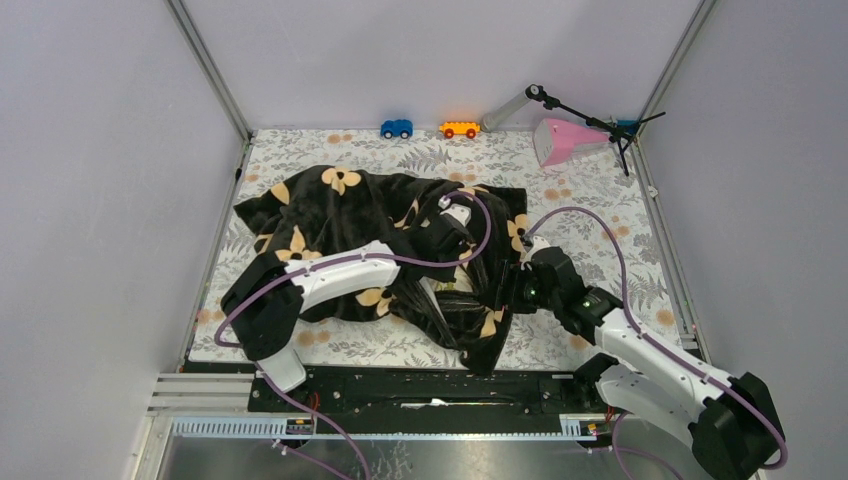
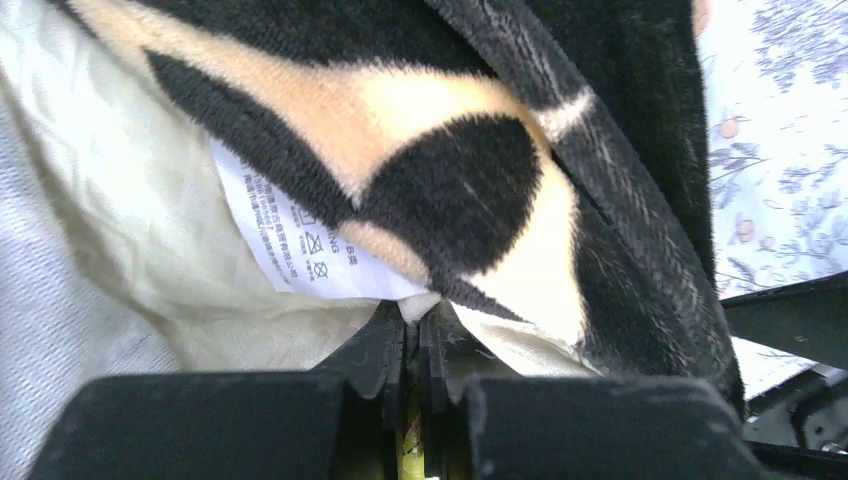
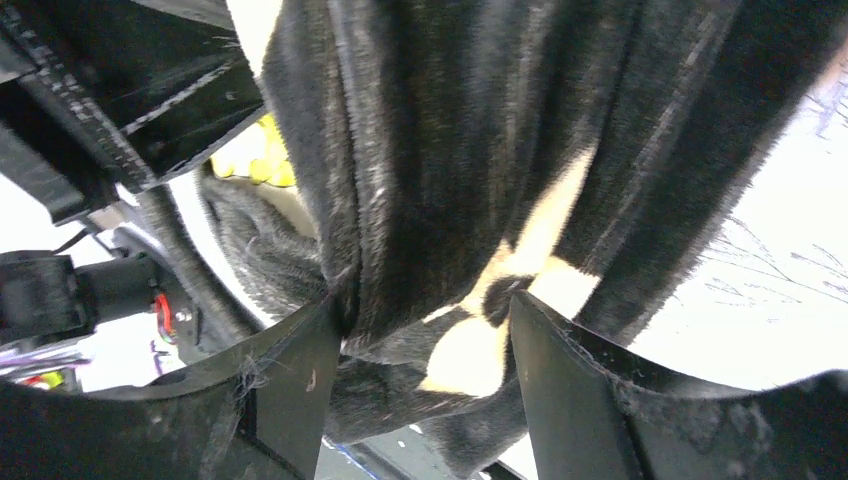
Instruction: Remove the pillowcase from the pillow
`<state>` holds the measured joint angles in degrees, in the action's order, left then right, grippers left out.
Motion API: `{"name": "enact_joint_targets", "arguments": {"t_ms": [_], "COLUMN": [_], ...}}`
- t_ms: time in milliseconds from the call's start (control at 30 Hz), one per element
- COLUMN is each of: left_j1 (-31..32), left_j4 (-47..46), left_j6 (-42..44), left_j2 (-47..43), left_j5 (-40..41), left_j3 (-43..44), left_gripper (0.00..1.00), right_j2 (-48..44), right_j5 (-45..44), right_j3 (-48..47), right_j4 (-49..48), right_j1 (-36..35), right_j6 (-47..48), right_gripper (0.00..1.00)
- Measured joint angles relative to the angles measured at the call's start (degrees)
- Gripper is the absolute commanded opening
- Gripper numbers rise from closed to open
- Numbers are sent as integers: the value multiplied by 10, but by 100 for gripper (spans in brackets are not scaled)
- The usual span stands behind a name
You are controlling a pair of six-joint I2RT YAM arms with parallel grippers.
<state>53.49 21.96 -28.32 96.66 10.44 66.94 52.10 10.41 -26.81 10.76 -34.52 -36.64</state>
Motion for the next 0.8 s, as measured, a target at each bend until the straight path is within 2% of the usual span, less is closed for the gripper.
{"name": "enact_joint_targets", "arguments": {"t_ms": [133, 267, 367, 400, 467, 500, 633, 733, 800], "left_j1": [-17, -44, -57, -60, -63, -63, -73, -94, -113], "left_j4": [-30, -46, -57, -58, -59, -59, -57, -52, -46], "left_j6": [-3, -12, -16, -17, -17, -17, -21, -24, -28], "left_j2": [-50, -85, -95, -96, -97, -97, -98, -103, -111], "left_j5": [-29, -61, -76, -79, -85, -87, -99, -116, -120], "left_j3": [-33, -45, -45, -45, -45, -45, -45, -45, -45], "left_gripper": [0, 0, 0, 0, 0, 0, 0, 0, 0], "right_j2": [-21, -9, 11, 19, 35, 42, 71, 79, 73], "right_j5": [39, 59, 59, 59, 59, 60, 63, 64, 63], "right_j3": [-1, -9, -29, -37, -53, -58, -71, -68, -55], "right_j4": [-22, -33, -39, -40, -51, -58, -73, -76, -85], "right_j1": [-1, -10, -19, -23, -29, -32, -40, -40, -41], "right_j6": [3, 4, 4, 4, 5, 5, 2, 1, 2], "right_gripper": [72, 80, 78, 71, 49, 43, 36, 22, 18]}}
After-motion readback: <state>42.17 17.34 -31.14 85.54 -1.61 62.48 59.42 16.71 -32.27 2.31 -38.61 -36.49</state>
